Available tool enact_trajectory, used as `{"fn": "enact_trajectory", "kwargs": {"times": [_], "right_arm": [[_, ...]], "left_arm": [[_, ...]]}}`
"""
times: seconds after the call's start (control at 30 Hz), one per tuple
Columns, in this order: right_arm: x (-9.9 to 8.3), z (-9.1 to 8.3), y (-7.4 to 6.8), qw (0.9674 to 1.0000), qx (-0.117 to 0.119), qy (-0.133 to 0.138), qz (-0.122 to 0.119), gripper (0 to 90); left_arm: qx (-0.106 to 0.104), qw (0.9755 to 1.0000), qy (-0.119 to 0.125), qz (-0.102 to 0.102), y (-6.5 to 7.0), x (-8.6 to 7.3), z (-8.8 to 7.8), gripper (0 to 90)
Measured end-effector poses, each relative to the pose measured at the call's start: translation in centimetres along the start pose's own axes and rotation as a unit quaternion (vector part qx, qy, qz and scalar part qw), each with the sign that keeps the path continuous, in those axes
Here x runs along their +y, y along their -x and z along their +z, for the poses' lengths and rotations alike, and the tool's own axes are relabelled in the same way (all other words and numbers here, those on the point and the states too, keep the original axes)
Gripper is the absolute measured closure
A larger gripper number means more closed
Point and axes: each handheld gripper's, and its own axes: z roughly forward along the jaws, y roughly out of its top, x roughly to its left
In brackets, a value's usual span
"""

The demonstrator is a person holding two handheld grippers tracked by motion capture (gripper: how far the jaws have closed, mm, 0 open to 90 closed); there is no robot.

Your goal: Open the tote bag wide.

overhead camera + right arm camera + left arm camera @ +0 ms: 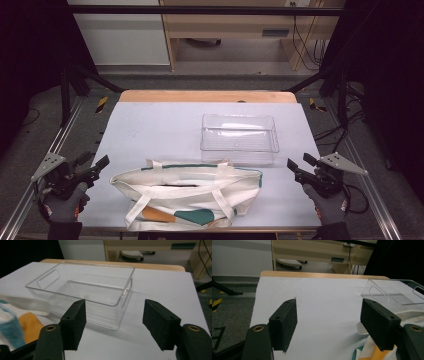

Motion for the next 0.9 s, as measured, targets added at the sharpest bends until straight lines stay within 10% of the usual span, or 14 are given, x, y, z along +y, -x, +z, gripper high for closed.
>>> {"fn": "enact_trajectory", "kwargs": {"times": [0.47,0.9], "right_arm": [[3.2,0.3,-5.7,0.995,0.089,0.003,-0.046,40.1],[3.4,4.6,-10.4,0.9807,0.152,-0.074,-0.099,42.2]], "left_arm": [[-0.029,0.9991,0.004,0.03,2.4,1.5,-0.8,34.4],[-0.081,0.9909,-0.072,0.08,5.3,0.5,1.6,32.8]]}}
